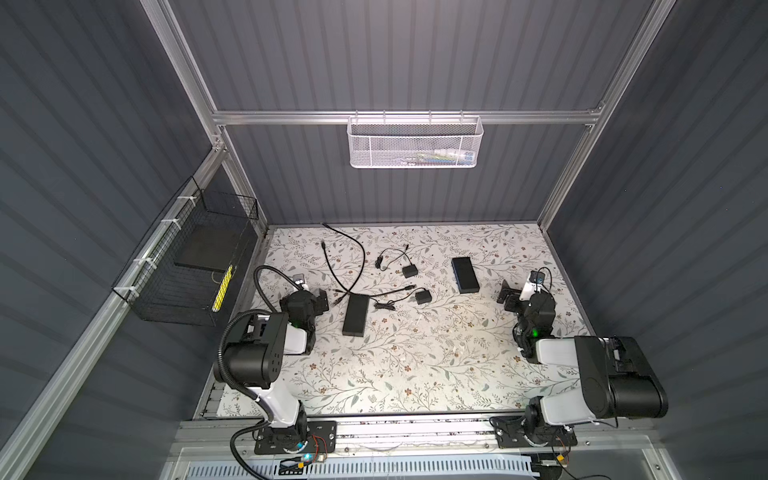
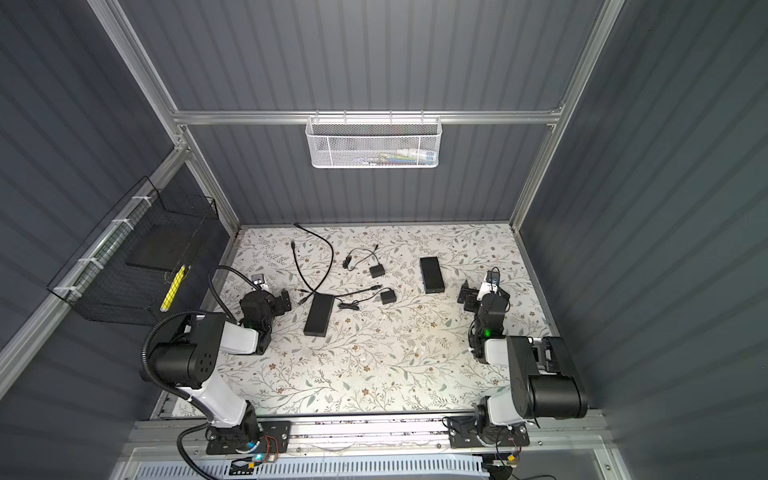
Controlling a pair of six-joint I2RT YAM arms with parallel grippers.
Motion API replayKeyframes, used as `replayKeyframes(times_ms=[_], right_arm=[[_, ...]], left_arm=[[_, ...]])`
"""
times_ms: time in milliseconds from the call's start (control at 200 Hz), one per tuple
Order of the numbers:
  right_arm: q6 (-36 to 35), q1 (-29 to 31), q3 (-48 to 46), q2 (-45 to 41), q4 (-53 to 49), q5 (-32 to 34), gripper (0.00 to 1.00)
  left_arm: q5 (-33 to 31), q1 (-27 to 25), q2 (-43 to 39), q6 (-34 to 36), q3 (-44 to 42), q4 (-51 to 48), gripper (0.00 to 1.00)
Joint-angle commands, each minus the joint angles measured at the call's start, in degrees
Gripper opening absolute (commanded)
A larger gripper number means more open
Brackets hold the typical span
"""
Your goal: Insert the plug into the switch port
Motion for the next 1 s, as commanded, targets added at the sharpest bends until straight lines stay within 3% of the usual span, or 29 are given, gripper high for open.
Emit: replayKeyframes(times_ms=[0,991], right_arm=[[-0.43,0.29,0.28,-0.03,0.36,0.40,0.99],[0.64,-1.64,1.16,-0.04,-1.44,-3.68,0.98]], left_arm=[[0.55,-0.25,0.49,0.96,0.83,0.89,1.00],[0.71,-0.32,0.49,0.85,0.93,0.77,1.00]])
